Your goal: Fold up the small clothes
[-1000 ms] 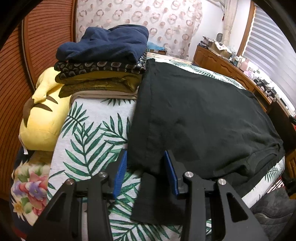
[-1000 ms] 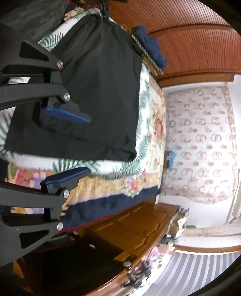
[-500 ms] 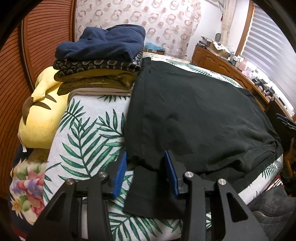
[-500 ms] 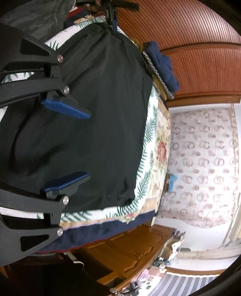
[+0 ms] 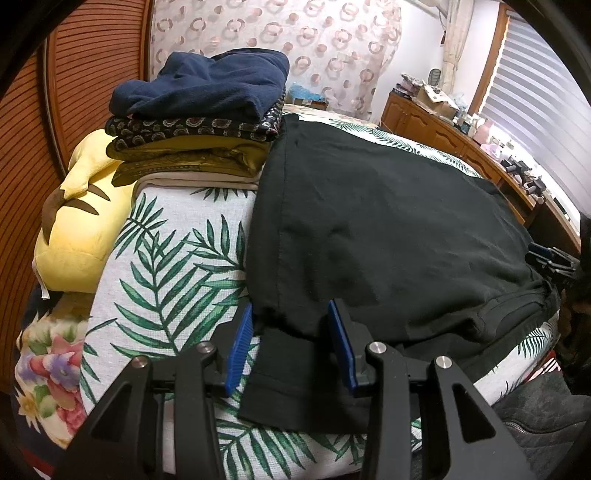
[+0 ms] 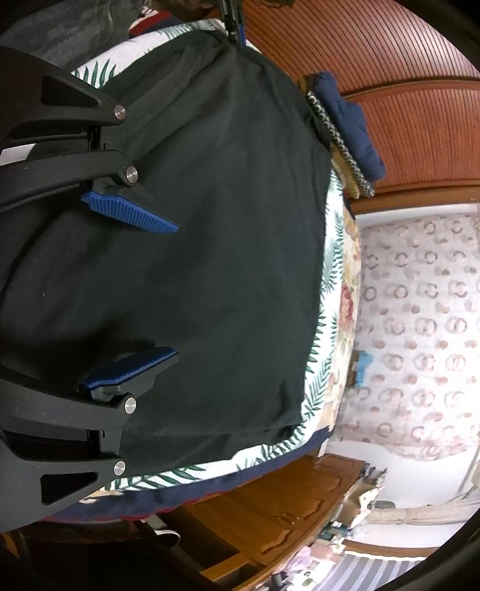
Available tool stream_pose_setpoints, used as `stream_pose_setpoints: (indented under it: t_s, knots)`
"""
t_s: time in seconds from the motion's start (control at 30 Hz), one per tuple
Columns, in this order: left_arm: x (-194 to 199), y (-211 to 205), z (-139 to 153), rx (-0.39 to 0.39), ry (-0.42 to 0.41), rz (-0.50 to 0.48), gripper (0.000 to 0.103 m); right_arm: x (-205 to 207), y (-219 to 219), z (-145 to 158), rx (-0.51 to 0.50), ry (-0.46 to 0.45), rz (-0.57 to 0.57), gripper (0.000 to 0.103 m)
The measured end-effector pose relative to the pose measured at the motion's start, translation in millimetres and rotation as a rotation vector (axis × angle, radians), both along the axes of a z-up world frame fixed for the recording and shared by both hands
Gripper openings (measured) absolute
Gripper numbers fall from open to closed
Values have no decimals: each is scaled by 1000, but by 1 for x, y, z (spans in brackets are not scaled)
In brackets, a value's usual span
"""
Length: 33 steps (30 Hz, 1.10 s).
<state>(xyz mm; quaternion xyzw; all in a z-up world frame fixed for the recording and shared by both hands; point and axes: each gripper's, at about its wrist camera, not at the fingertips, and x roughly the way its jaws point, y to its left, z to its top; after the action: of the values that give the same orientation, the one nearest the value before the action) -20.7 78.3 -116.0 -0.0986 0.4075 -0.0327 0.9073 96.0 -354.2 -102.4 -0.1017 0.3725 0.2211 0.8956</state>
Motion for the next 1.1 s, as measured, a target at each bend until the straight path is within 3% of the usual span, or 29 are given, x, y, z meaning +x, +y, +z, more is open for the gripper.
stream_pose_setpoints:
  t_s: [0.23, 0.63, 0.67, 0.87, 1.1]
  knots:
    - [1, -1, 0, -9, -17, 5, 39, -1, 5, -17, -24, 9, -7, 68]
    - [0, -9, -1, 11, -40, 3, 39, -5, 6, -20, -52, -16, -8, 71]
    - [0, -10, -1, 8, -42, 0, 37, -4, 5, -20, -50, -12, -9, 71]
    - [1, -12, -3, 19, -63, -13, 5, -2, 5, -20, -47, -8, -11, 72]
    - [-3, -15, 19, -66, -167, -38, 2, -2, 4, -21, -51, -8, -8, 73]
